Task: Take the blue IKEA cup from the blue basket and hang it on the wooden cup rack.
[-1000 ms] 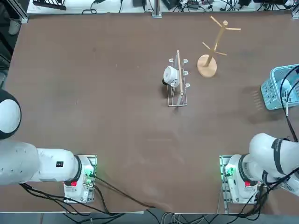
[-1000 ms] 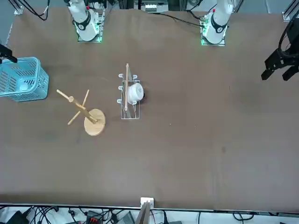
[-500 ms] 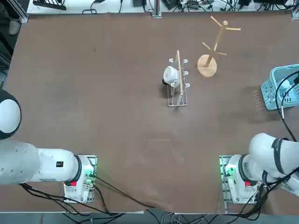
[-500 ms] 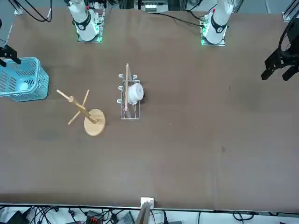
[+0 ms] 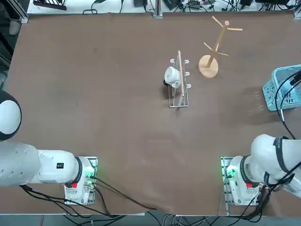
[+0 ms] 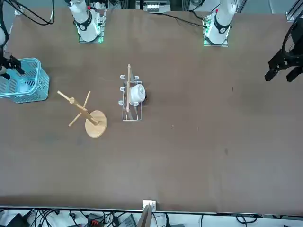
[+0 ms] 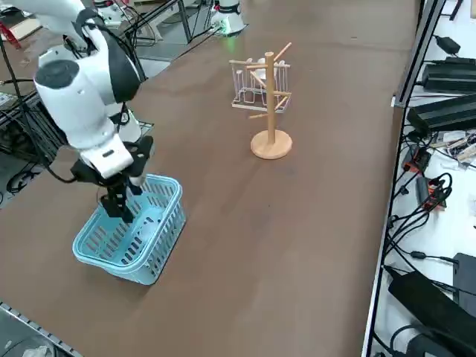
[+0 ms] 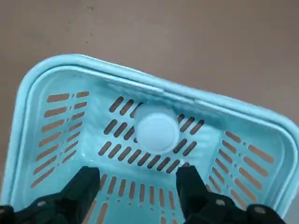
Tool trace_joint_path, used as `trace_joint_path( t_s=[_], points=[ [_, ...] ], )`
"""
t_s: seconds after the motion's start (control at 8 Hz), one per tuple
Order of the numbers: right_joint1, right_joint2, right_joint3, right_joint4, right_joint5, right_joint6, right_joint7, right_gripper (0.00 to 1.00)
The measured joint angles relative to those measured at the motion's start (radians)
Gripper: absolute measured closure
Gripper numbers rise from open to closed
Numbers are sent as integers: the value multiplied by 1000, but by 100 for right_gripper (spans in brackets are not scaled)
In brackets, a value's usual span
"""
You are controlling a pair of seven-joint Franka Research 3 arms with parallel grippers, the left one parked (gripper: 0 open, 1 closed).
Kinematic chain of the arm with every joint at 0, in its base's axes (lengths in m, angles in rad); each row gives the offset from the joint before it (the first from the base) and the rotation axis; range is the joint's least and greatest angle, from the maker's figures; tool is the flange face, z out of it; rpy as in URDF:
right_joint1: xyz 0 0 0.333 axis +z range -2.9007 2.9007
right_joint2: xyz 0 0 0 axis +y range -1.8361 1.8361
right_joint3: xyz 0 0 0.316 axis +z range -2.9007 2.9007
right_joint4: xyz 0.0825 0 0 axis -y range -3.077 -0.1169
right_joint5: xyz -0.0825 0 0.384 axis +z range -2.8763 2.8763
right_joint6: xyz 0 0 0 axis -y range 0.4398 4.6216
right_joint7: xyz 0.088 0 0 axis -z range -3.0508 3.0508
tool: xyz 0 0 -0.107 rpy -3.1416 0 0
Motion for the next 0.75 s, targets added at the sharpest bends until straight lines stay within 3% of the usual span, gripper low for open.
trace_joint_path(
  t_s=[0.38,0.75],
  points=[
    [4,110,1,78,0,3,-61,0],
    [4,157,1,86,57,8,-73,0]
  ],
)
